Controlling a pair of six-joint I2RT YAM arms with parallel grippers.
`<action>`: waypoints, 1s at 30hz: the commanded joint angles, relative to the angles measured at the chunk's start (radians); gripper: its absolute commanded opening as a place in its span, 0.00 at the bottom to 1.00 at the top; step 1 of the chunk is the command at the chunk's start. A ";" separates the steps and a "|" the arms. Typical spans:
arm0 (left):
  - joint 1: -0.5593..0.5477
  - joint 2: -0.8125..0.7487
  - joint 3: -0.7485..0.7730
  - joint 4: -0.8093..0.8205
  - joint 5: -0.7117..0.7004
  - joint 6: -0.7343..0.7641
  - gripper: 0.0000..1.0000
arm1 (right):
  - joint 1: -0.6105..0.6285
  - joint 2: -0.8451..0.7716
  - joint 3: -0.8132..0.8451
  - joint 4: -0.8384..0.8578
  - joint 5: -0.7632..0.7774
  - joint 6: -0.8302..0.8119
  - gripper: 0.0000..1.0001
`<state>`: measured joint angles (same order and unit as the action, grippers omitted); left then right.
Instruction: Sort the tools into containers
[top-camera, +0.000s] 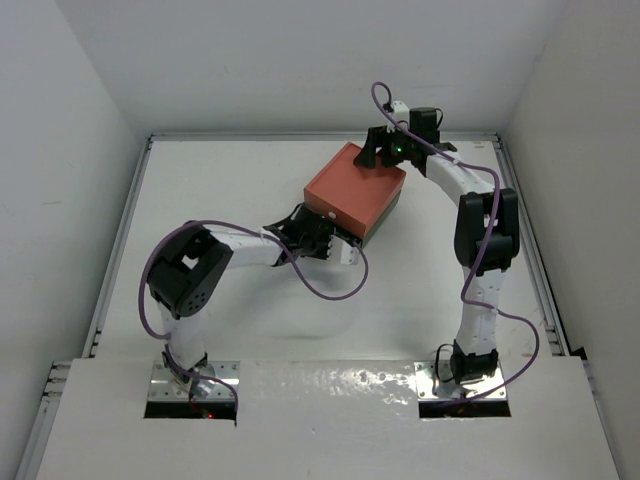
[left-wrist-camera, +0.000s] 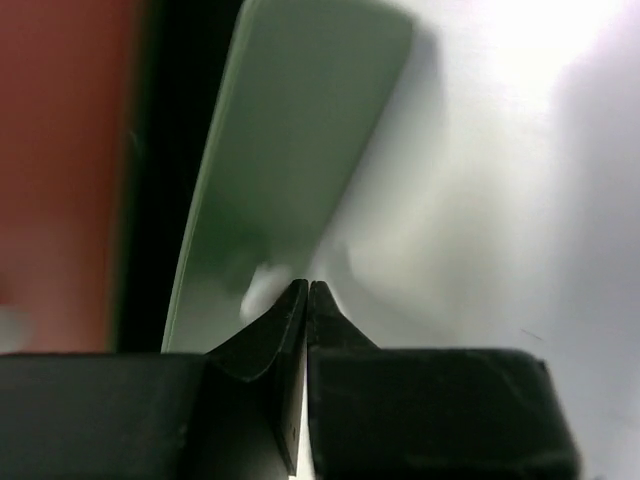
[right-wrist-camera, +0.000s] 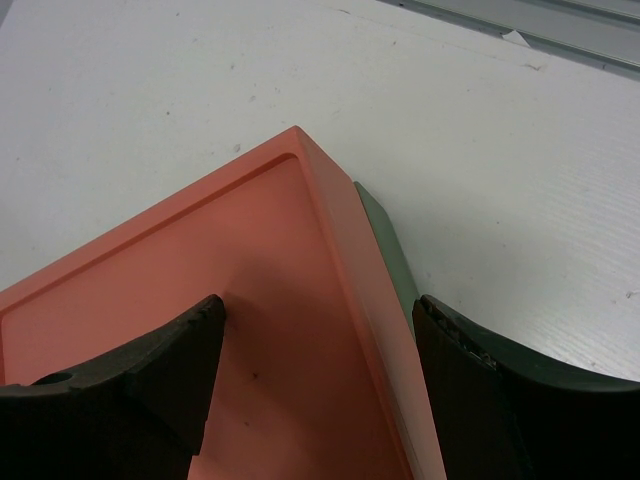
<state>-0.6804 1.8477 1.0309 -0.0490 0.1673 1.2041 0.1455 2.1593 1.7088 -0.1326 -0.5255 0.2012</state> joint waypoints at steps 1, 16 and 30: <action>-0.010 0.001 -0.009 0.412 -0.113 -0.061 0.03 | 0.002 -0.004 -0.035 -0.076 0.038 -0.045 0.73; -0.018 -0.011 0.061 0.312 -0.115 -0.277 0.29 | 0.002 -0.013 -0.041 -0.062 0.030 -0.039 0.72; 0.107 -0.385 0.366 0.007 -0.334 -0.961 0.58 | -0.098 -0.013 0.221 -0.202 0.214 0.052 0.99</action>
<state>-0.6636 1.5005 1.2415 -0.0830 -0.0425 0.5140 0.1204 2.1609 1.8252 -0.3000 -0.4118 0.1810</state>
